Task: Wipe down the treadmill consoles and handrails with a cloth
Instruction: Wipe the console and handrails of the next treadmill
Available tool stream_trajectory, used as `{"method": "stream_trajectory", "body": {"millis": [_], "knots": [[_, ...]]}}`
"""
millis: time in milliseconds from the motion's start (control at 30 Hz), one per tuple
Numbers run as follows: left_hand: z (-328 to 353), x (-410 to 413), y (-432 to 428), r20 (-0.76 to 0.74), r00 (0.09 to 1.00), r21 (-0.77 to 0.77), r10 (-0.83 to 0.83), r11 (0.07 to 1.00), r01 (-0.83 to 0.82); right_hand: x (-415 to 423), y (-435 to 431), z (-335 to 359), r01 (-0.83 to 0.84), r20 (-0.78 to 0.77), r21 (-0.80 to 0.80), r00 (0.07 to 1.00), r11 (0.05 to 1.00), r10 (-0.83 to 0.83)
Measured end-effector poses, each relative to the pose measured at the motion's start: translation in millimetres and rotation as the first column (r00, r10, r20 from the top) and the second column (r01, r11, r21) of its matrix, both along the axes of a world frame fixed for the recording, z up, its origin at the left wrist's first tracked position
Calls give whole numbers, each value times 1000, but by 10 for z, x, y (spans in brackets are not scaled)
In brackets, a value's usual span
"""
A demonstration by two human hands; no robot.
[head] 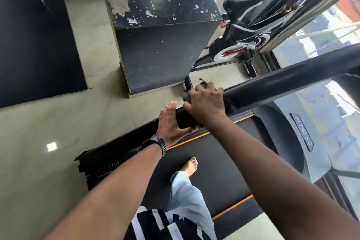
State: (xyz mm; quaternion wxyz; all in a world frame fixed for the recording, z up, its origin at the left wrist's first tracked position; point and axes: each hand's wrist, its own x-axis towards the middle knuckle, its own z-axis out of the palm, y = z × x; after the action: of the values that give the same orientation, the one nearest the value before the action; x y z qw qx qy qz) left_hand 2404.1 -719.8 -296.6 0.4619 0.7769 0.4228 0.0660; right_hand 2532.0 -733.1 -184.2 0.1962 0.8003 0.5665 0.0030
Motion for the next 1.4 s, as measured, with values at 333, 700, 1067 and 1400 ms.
{"method": "stream_trajectory", "body": {"millis": [333, 700, 1067, 1400], "knots": [[-33, -9, 88, -52, 994, 15, -91, 996, 92, -149, -149, -159, -279, 51, -1, 959, 960, 278], [68, 62, 52, -96, 967, 17, -235, 971, 237, -171, -506, -254, -147, 121, 209, 985, 967, 123], [-13, 14, 75, 29, 983, 50, -182, 982, 180, -75, -523, -161, 75, 108, 272, 988, 959, -108], [170, 230, 9, 88, 982, 143, -169, 977, 155, 354, -297, 116, 124, 95, 193, 985, 973, -144]]}}
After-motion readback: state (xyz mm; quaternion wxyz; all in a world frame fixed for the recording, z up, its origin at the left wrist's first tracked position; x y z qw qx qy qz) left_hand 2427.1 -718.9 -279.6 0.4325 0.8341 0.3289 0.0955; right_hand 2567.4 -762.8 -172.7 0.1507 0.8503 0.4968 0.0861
